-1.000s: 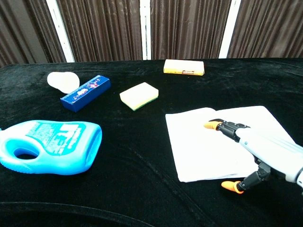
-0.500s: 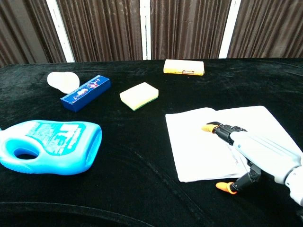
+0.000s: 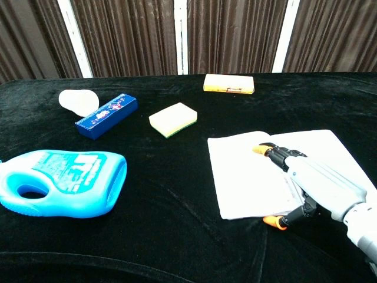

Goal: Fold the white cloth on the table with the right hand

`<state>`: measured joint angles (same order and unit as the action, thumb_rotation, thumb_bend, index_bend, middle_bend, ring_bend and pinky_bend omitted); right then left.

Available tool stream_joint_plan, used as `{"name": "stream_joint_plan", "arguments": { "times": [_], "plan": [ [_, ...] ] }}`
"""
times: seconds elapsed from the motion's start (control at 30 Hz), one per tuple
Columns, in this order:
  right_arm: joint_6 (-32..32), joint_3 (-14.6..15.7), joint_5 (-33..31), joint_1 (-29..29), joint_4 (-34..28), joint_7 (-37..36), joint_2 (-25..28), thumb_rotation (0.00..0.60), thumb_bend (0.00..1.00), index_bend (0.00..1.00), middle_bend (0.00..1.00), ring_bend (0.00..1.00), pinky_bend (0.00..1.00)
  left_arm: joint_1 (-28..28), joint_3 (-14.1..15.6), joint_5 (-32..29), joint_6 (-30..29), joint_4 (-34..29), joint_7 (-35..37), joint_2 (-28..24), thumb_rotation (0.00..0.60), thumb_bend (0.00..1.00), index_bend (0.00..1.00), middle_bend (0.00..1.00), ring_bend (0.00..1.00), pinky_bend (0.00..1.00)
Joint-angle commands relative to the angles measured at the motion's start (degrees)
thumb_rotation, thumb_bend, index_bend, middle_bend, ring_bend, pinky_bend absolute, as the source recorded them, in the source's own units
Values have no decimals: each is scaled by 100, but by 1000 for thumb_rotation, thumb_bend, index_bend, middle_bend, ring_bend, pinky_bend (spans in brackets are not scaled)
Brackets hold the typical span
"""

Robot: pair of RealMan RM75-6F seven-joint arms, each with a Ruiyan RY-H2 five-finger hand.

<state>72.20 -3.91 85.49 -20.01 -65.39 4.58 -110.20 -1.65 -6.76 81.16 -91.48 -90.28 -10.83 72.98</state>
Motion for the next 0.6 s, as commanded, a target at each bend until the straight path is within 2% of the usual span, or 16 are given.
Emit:
{"name": "stream_joint_plan", "arguments": {
  "times": [0.03,0.17,0.47,0.6],
  "plan": [
    [132,-16,56,33,82,-243,-94,600,258,0,0,0,0,4,-1,7,-16,-5,20,1,600,179,0,0,0,0],
    [316,-62,119,49,113,-397,-133,600,373,0,0,0,0,7,3,21,-30,-2,41,5,600,179,0,0,0,0],
    [285,-241,-98,46,-96,-274,-99,600,403,0,0,0,0,24,14,64,-85,-34,88,-5,600,180,0,0,0,0],
    [309,-327,-188,55,-214,-276,-90,600,494,0,0,0,0,26,16,68,-90,-22,105,0,600,179,0,0,0,0]
  ]
}}
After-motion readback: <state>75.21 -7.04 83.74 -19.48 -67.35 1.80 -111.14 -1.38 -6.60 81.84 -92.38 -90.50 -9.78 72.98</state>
